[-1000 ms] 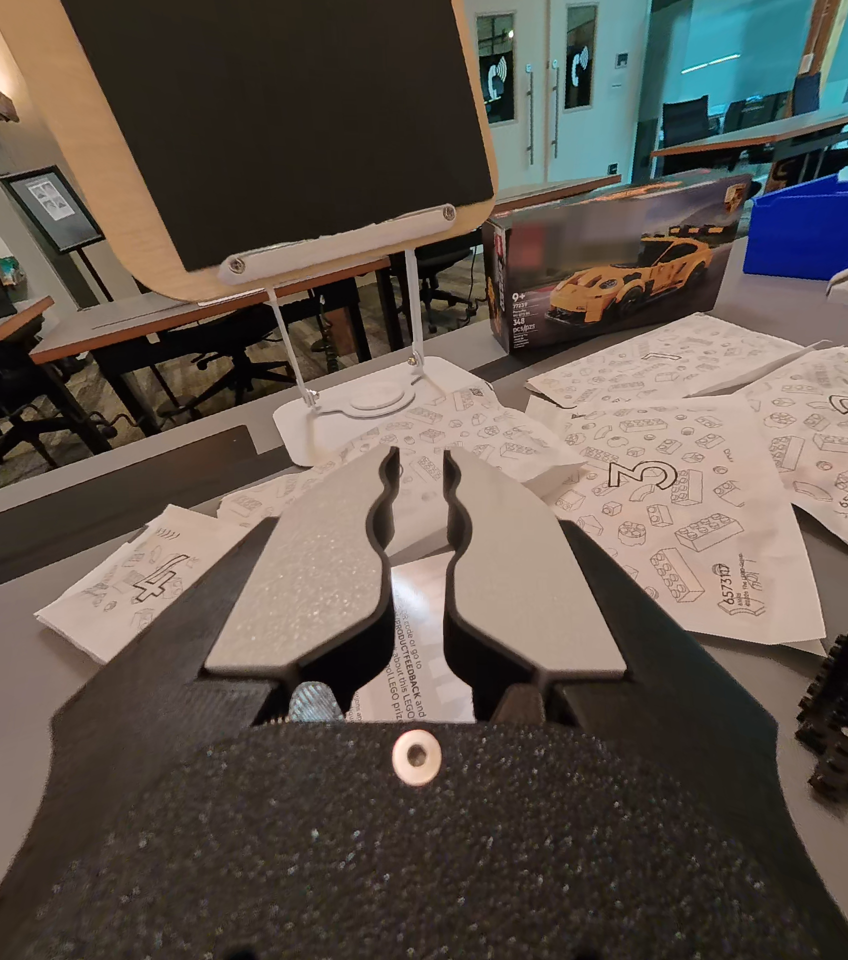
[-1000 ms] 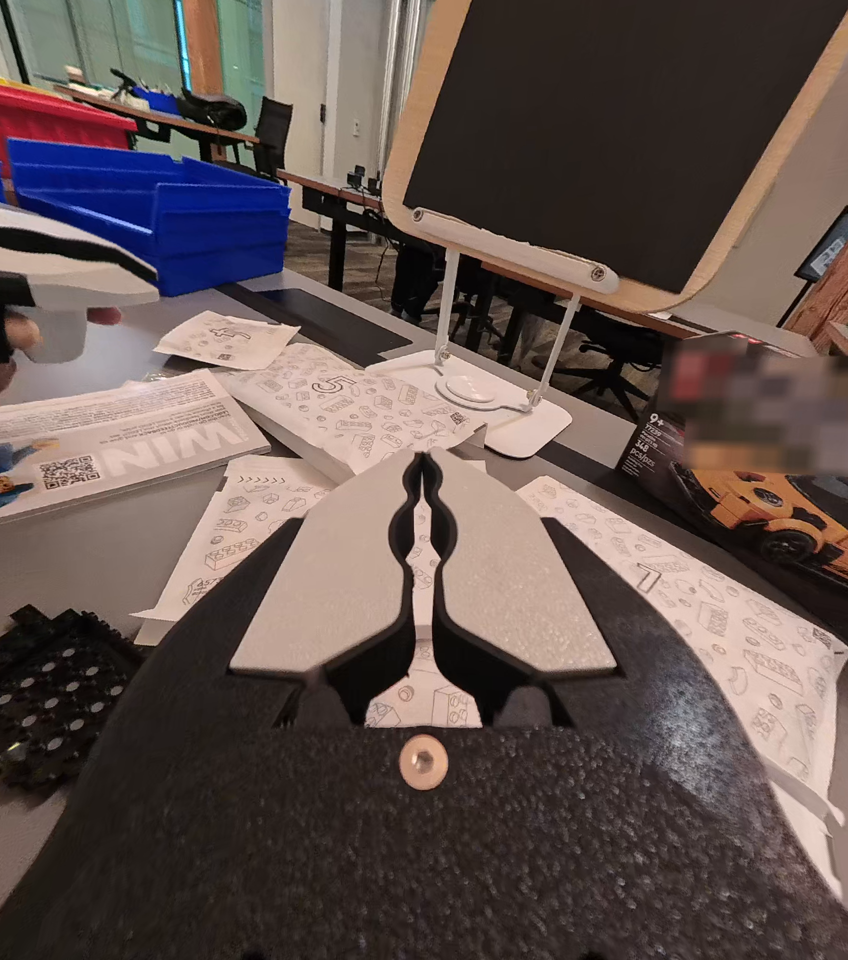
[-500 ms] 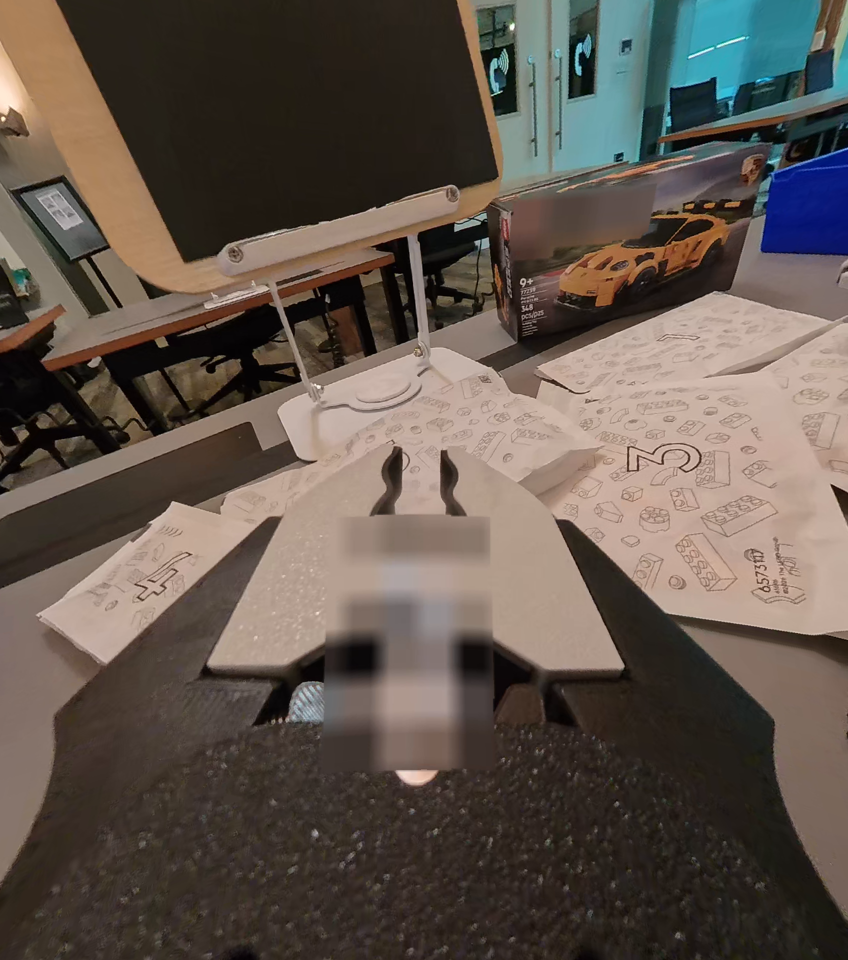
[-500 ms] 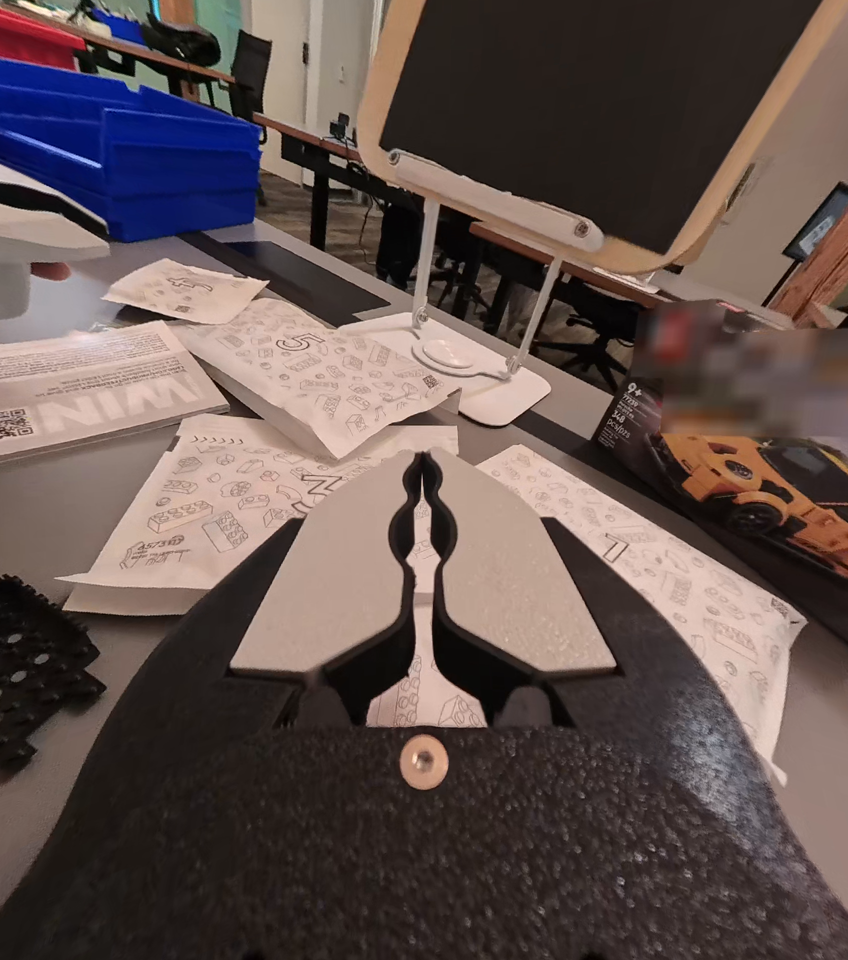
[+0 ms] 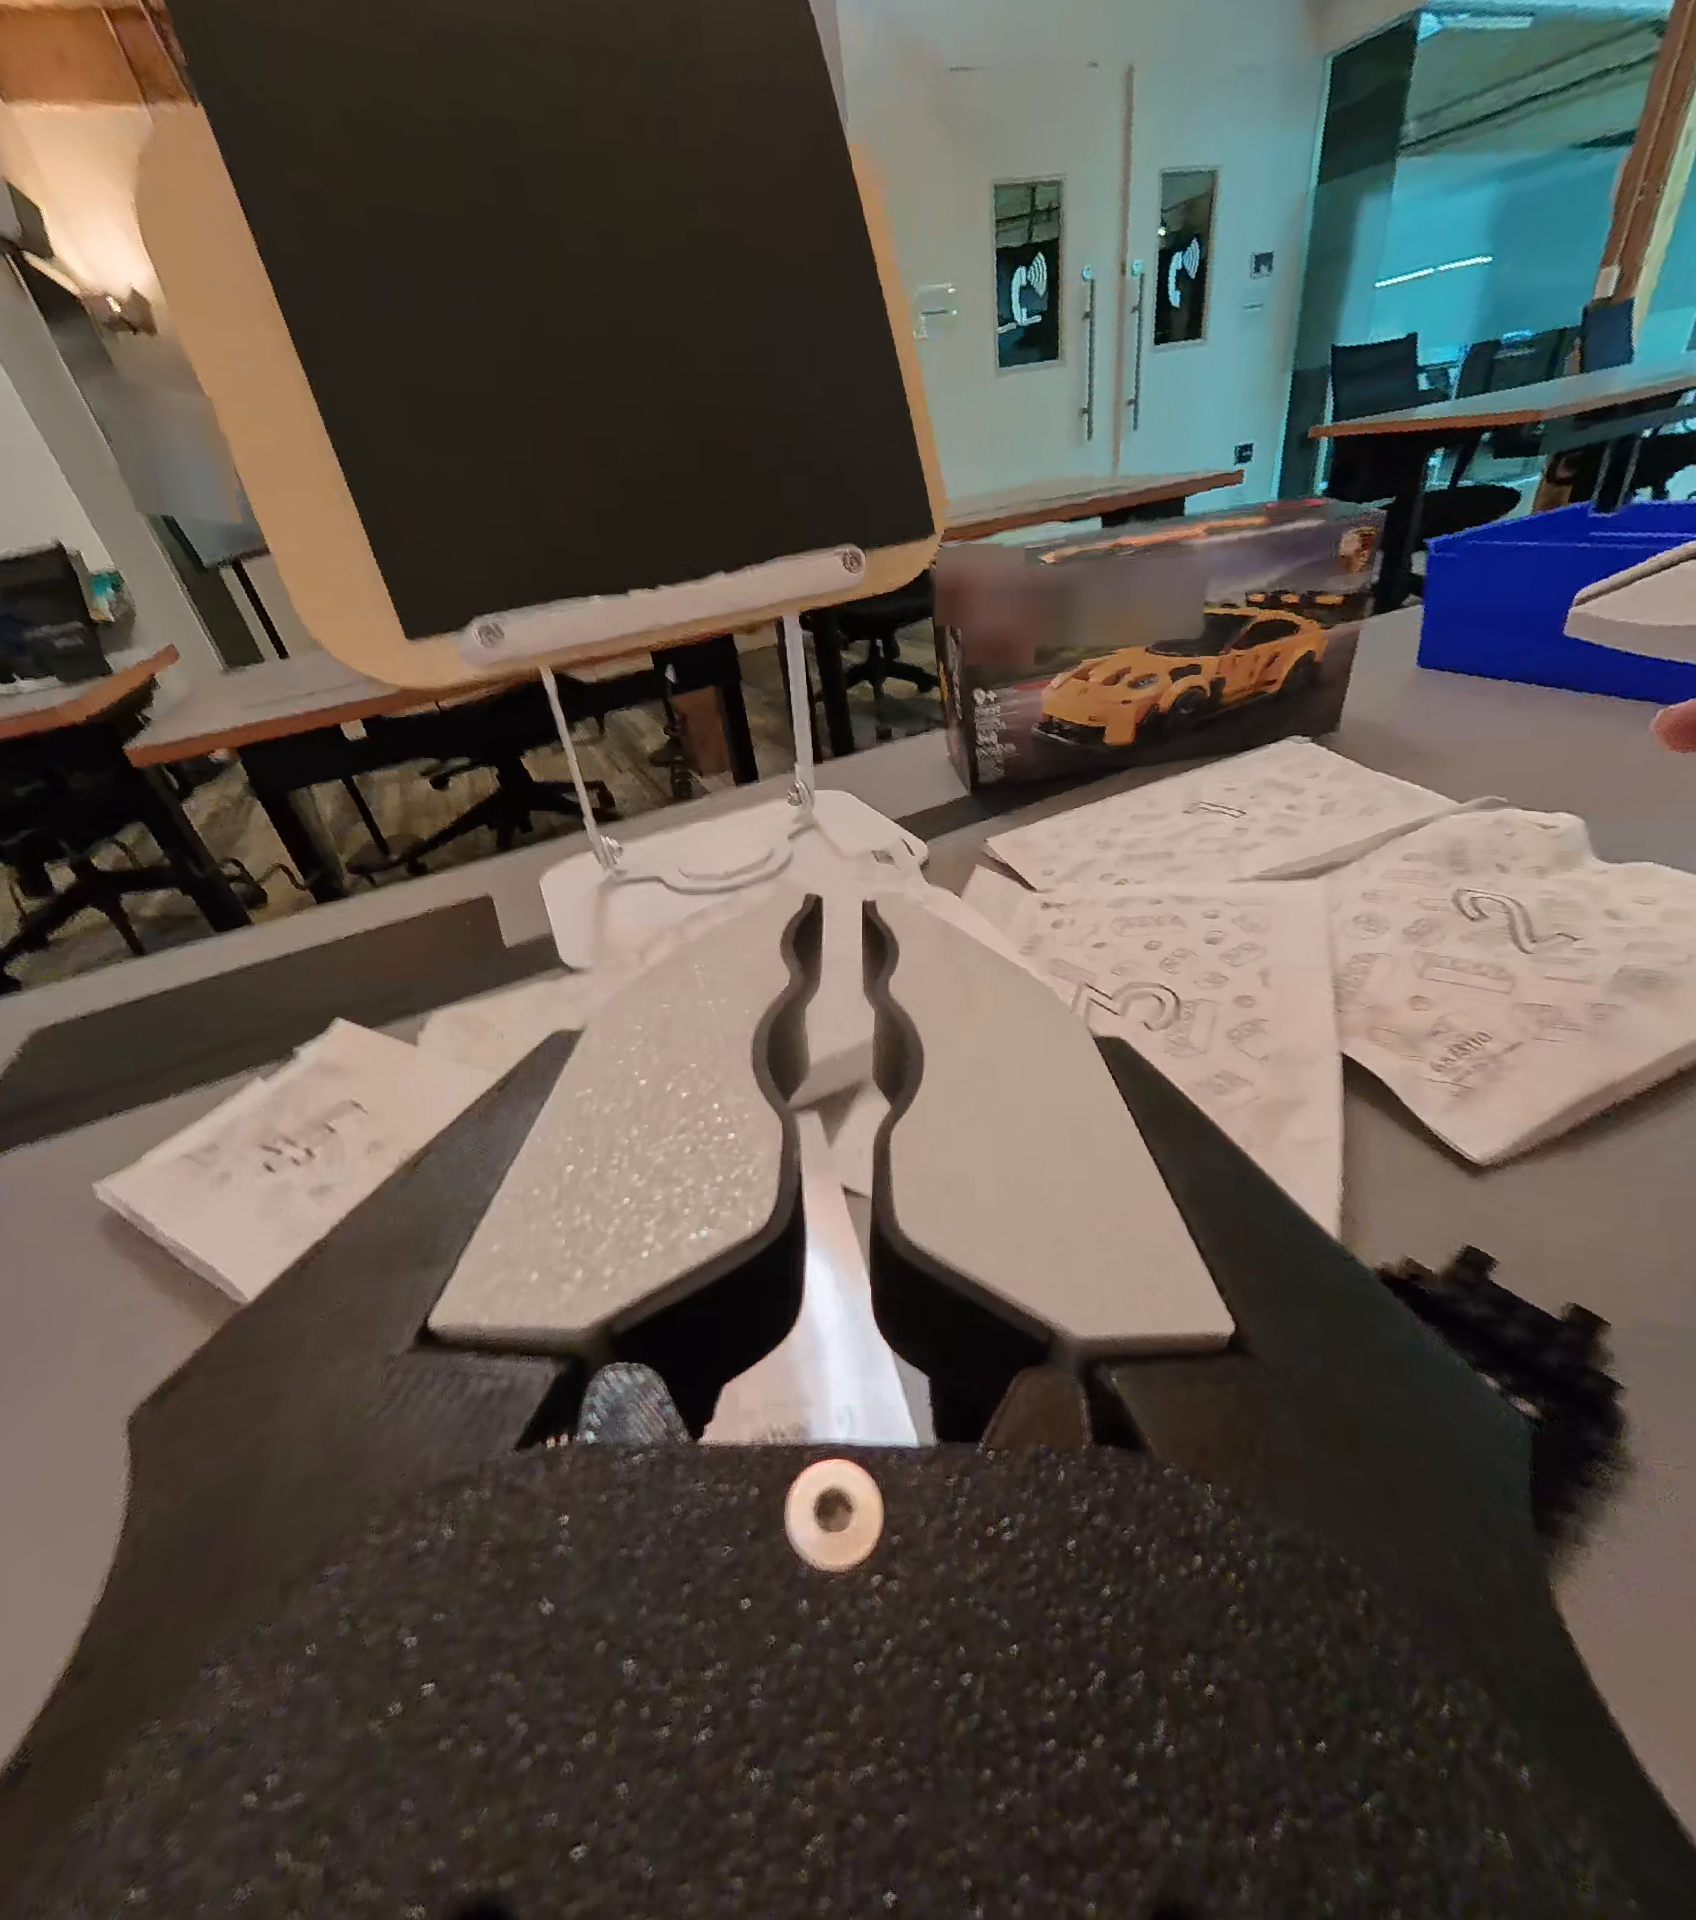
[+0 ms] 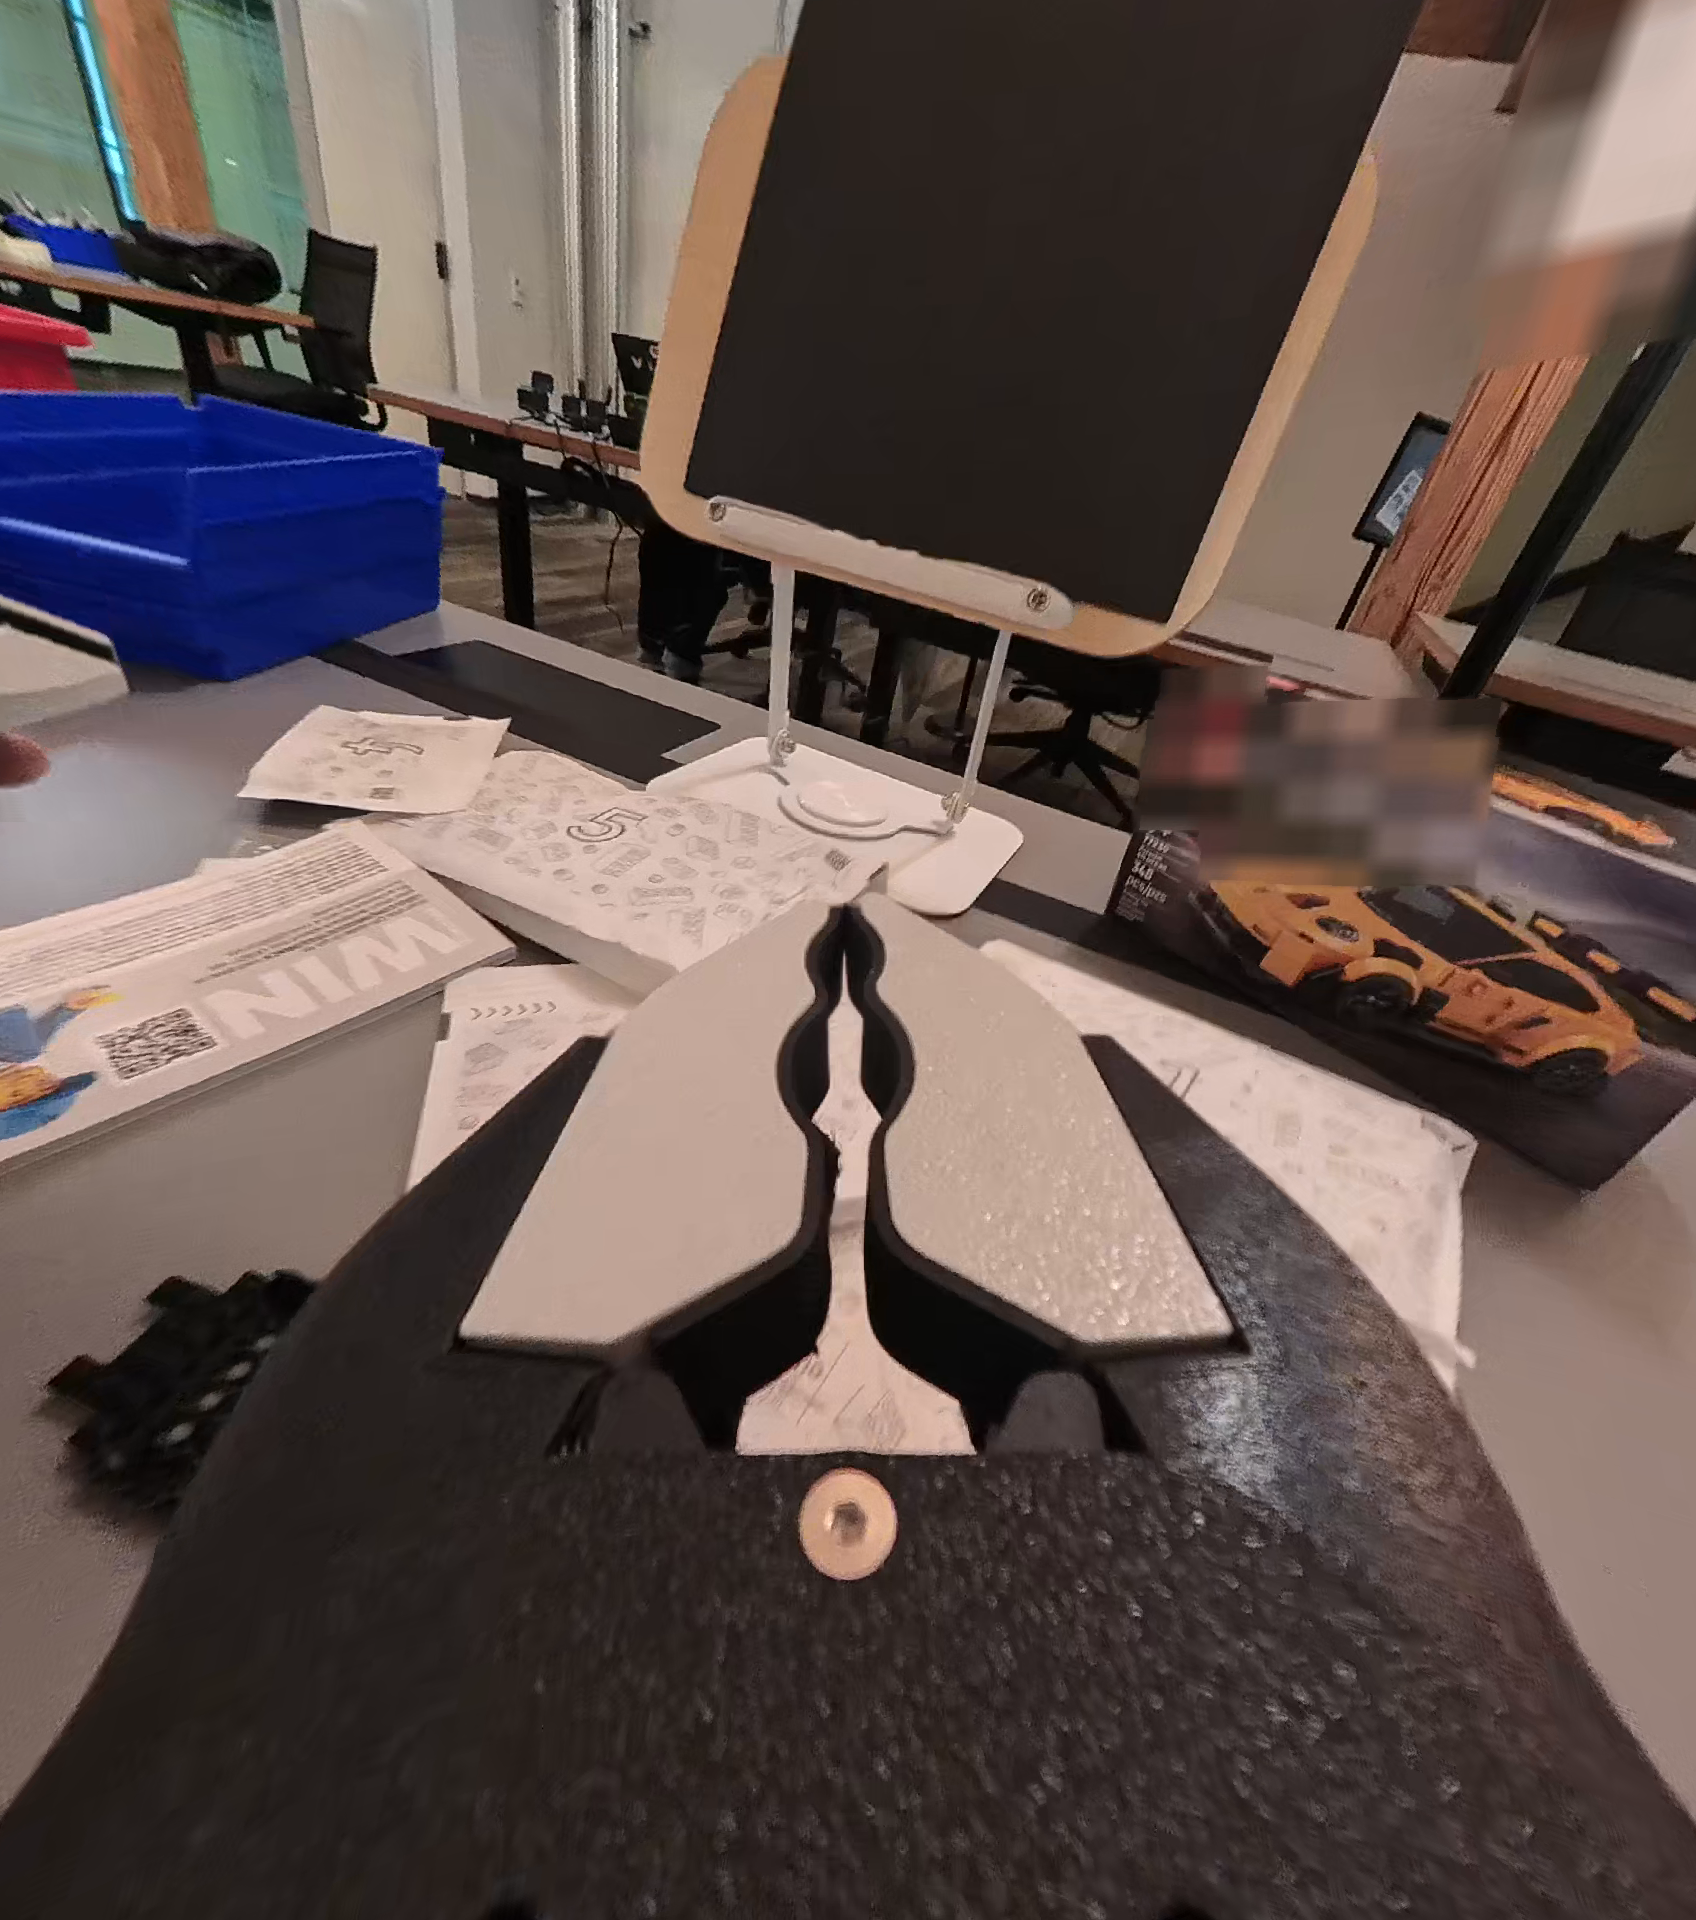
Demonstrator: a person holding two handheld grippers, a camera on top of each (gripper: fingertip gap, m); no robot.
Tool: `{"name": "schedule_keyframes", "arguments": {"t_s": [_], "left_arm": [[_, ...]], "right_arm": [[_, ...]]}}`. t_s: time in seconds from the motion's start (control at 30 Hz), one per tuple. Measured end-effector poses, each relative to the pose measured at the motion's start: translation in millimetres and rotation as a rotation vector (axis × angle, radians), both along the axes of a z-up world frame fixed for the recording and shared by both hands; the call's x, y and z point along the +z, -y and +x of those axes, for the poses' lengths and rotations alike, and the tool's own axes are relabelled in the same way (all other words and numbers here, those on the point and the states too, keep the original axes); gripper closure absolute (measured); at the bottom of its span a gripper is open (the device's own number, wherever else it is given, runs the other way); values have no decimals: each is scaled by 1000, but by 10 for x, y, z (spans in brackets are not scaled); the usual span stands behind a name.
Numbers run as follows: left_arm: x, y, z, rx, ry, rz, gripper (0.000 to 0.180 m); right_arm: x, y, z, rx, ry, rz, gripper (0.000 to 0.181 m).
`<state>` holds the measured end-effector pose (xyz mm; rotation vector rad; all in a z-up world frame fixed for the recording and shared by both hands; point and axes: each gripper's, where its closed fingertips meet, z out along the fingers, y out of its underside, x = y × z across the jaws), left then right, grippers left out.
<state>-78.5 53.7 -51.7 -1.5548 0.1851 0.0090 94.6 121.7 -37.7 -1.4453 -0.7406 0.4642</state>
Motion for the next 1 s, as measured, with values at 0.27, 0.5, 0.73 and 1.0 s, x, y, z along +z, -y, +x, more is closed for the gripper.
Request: {"name": "schedule_keyframes", "arguments": {"t_s": [0.27, 0.5, 0.73, 1.0], "left_arm": [[-328, 232, 10, -54, 10, -135, 162], [-289, 229, -135, -6, 43, -106, 159], [-459, 206, -230, 39, 69, -136, 161], [-542, 187, -114, 6, 65, -168, 161]], "right_arm": [[-171, 169, 329, -46, -37, -71, 181], [-367, 104, 359, -68, -30, -98, 181], [-481, 60, 290, -49, -32, -136, 181], [-465, 86, 311, -47, -17, -129, 181]]}}
